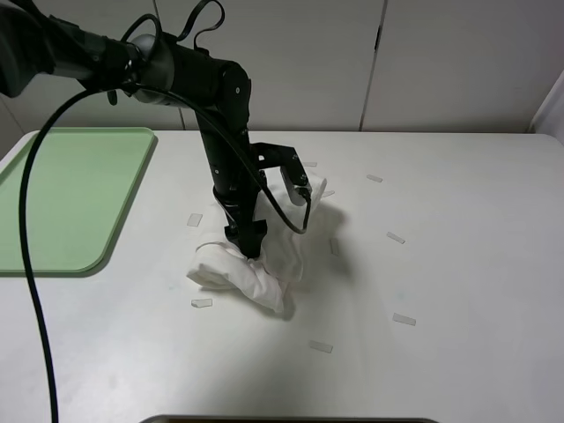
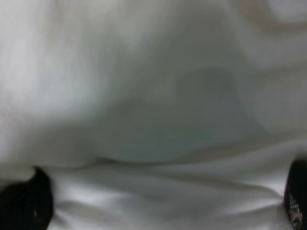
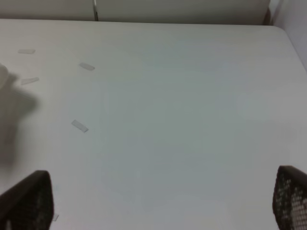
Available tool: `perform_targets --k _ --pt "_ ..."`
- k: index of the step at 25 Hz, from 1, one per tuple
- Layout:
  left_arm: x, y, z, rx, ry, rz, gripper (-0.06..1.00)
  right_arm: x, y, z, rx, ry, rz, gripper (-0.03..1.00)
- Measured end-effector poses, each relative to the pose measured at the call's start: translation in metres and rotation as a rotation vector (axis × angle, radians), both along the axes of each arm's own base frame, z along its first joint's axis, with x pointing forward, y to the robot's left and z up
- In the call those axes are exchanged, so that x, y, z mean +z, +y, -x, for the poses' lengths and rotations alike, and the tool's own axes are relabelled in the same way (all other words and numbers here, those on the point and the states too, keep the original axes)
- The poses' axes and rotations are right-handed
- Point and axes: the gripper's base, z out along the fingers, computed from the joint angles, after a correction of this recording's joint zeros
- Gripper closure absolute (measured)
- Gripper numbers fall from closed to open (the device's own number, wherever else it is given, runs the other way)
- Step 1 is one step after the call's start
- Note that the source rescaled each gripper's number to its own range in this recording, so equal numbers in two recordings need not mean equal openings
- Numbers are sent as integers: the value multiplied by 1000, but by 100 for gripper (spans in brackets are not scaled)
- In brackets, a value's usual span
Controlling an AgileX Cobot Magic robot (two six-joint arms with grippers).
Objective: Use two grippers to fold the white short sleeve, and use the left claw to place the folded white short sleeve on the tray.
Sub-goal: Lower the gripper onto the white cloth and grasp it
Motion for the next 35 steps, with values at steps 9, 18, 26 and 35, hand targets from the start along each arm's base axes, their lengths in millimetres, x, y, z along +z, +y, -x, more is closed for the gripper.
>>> perform_targets --k 9,18,26,35 --pt "60 7 6 94 -51 -27 -3 0 0 0 0 0 0 -3" --pt "121 49 2 327 -65 16 -3 0 0 0 0 0 0 -3" --pt "81 82 4 568 41 6 -3 0 0 0 0 0 0 -3" --pt "37 90 17 798 28 22 -3 0 0 0 0 0 0 -3"
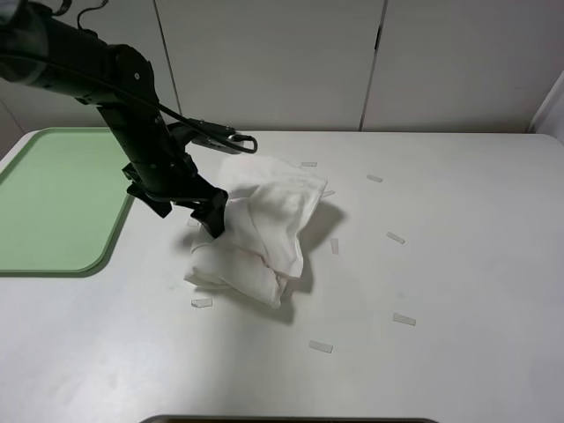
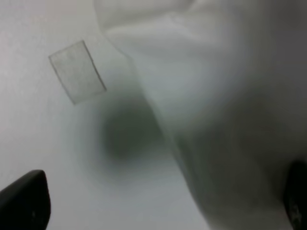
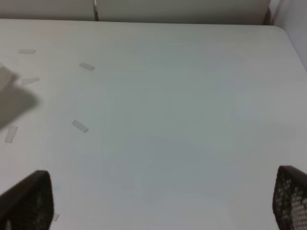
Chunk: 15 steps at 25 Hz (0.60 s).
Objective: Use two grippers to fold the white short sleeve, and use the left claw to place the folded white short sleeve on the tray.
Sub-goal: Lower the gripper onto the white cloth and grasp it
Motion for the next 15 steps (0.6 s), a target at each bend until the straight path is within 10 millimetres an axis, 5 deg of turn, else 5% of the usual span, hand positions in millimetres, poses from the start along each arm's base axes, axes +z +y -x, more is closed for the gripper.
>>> perform_targets --k 6,15 --pt "-29 -21 1 66 -38 65 -3 0 0 0 1 0 -2 -3" --pt "-45 -47 9 86 -51 86 0 0 0 0 1 0 -2 -3"
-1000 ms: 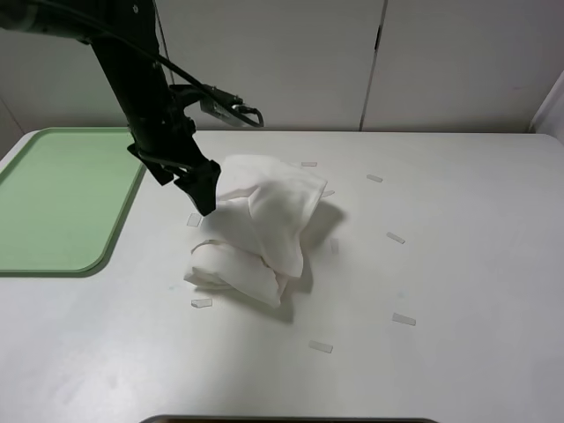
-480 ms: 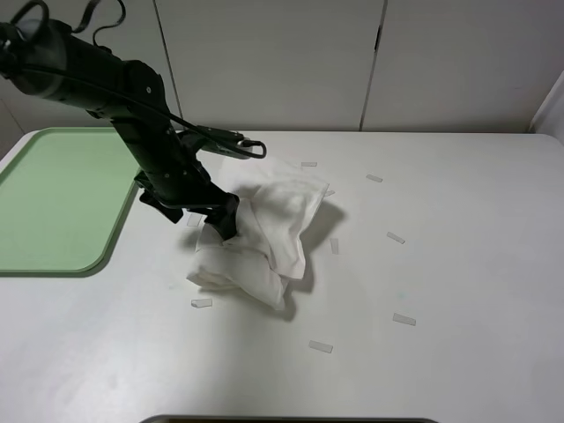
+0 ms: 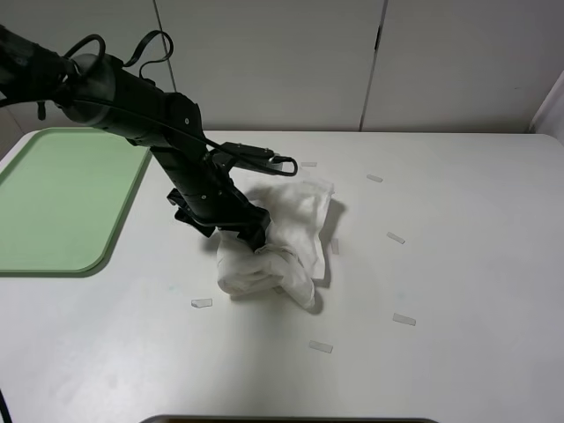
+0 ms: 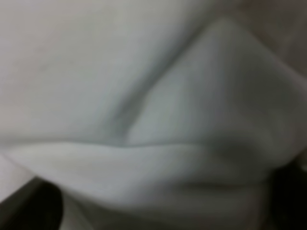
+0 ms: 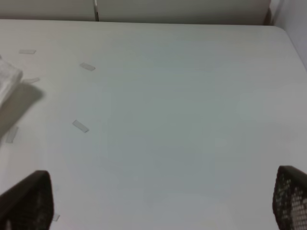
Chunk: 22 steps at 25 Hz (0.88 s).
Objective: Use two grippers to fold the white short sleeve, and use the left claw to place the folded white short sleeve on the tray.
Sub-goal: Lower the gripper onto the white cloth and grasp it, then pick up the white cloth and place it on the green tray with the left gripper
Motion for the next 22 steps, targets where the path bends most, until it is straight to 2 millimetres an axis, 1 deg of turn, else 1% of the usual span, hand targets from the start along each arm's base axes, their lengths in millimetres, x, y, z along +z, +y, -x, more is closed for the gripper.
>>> perform_targets --k 6,7,9,10,11,12,13,22 --pt "-7 -9 4 7 1 6 22 0 0 0 0 0 0 -3" --pt "-7 -11 5 6 0 10 30 0 0 0 0 0 0 -3" --pt "-6 -14 5 5 -10 17 42 0 0 0 0 0 0 -3" --pt "-6 -15 6 5 -12 20 53 0 0 0 0 0 0 -3" --pt "-6 -15 6 6 -14 20 59 0 0 0 0 0 0 -3" --pt "-6 -15 5 6 -16 21 63 0 0 0 0 0 0 -3" --pt "-6 -15 5 6 -16 21 66 0 0 0 0 0 0 -3" --pt "2 -14 5 -42 -61 -3 68 0 0 0 0 0 0 -3"
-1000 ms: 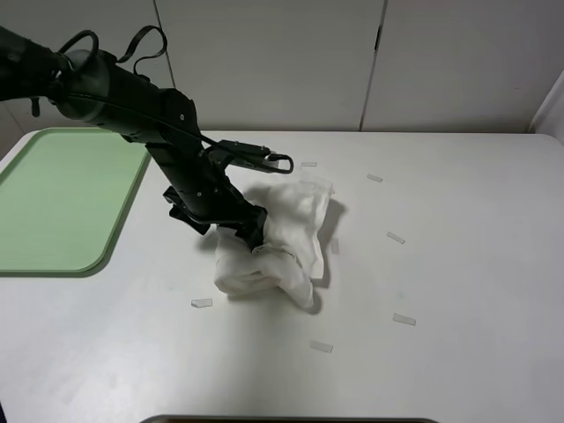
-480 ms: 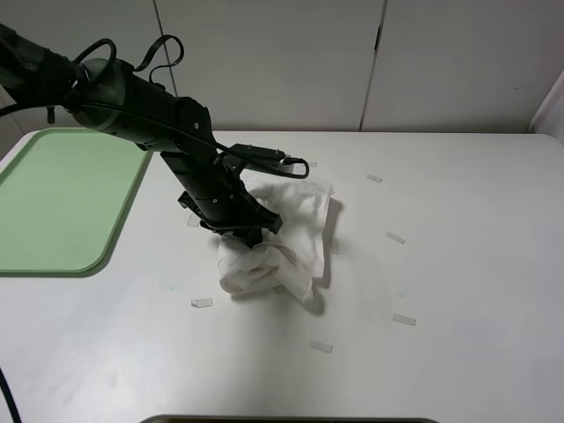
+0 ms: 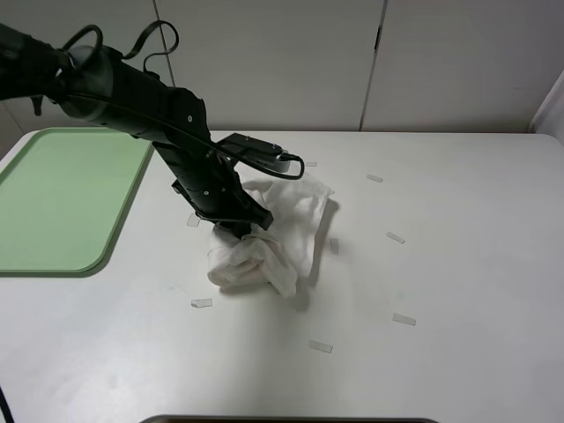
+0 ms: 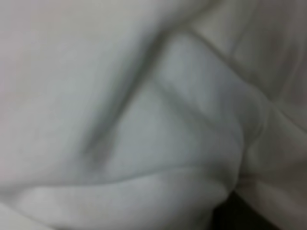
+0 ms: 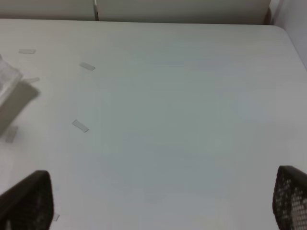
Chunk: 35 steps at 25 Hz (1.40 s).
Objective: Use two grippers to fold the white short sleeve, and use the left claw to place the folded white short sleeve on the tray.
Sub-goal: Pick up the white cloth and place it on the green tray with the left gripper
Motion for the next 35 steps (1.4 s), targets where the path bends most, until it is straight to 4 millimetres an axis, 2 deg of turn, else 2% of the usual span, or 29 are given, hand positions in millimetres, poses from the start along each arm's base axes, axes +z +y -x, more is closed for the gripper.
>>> perform_targets --k 2,4,8,9,13,15,16,17,18,19,21,29,34,35 --pt "3 2 -1 -17 -16 -11 68 0 0 0 0 0 0 -3" --pt "18 16 -8 -22 -48 -35 70 0 0 0 0 0 0 -3" --pt "39 50 -21 36 -57 -57 70 0 0 0 0 0 0 -3" --pt "47 68 -27 63 -64 -76 70 0 0 0 0 0 0 -3" --pt "51 80 -30 77 -72 -93 70 0 0 0 0 0 0 -3" --pt "56 94 -34 94 -78 -113 70 0 0 0 0 0 0 -3" --pt "58 104 -36 106 -80 -130 70 0 0 0 0 0 0 -3" --pt "62 128 -40 130 -82 -175 70 0 0 0 0 0 0 -3" --pt "63 143 -43 144 -75 -210 70 0 0 0 0 0 0 -3" --pt "63 143 -43 144 -75 -210 70 0 0 0 0 0 0 -3" --pt "64 169 -46 168 -67 -265 70 0 0 0 0 0 0 -3" --pt "65 234 -52 133 -82 -362 70 0 0 0 0 0 0 -3" --pt "66 271 -53 81 -116 -401 70 0 0 0 0 0 0 -3" --pt "66 273 -53 80 -119 -402 70 0 0 0 0 0 0 -3"
